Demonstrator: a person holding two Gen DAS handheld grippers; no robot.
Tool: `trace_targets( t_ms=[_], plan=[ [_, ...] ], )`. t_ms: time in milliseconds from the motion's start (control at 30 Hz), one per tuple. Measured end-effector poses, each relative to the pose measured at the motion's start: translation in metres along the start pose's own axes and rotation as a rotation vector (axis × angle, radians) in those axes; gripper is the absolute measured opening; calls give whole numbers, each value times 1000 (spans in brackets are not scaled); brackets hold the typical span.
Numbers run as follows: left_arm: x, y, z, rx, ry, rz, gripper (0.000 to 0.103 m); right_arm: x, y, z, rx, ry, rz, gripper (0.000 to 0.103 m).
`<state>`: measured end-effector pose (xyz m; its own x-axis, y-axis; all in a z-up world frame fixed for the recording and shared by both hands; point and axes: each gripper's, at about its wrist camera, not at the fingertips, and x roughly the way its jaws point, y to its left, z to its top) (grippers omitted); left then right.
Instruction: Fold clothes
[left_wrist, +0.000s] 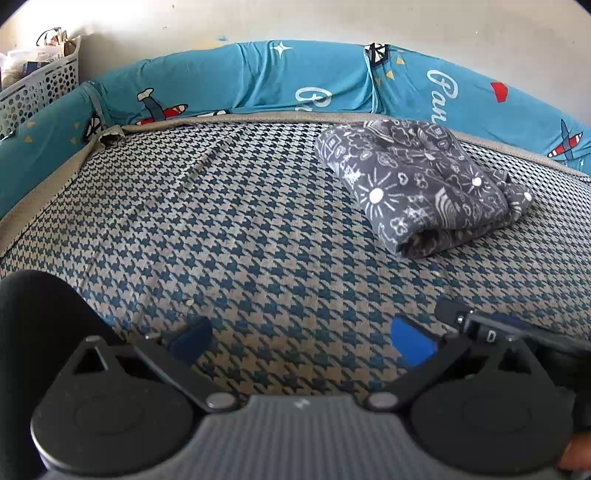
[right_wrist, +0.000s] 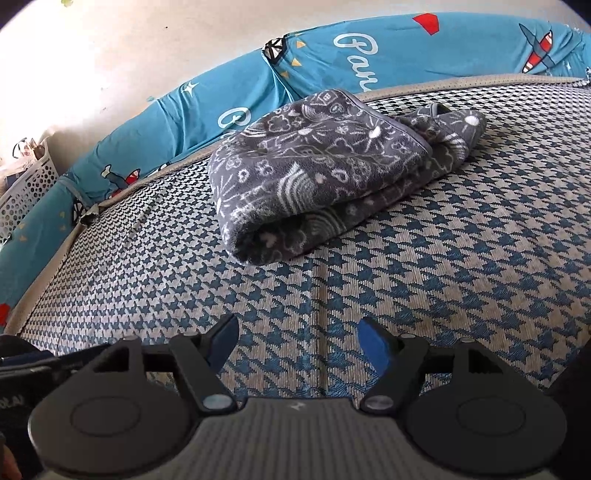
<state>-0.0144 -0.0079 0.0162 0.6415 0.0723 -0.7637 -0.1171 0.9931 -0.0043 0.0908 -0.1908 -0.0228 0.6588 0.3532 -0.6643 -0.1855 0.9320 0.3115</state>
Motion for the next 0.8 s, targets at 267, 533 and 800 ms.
trace_targets(
  t_ms=[267,533,800],
  plan=[
    [-13,-2,0,8,-29,-1,103,-4,3,-1,-43,-24,-14,71],
    [-16,-1,0,6,-43,-19,103,-11,-1,0,-32,-43,3,71],
    [10,-2,5,37,-5,-100,103,-15,-15,11,53,-71,11,72]
  ],
)
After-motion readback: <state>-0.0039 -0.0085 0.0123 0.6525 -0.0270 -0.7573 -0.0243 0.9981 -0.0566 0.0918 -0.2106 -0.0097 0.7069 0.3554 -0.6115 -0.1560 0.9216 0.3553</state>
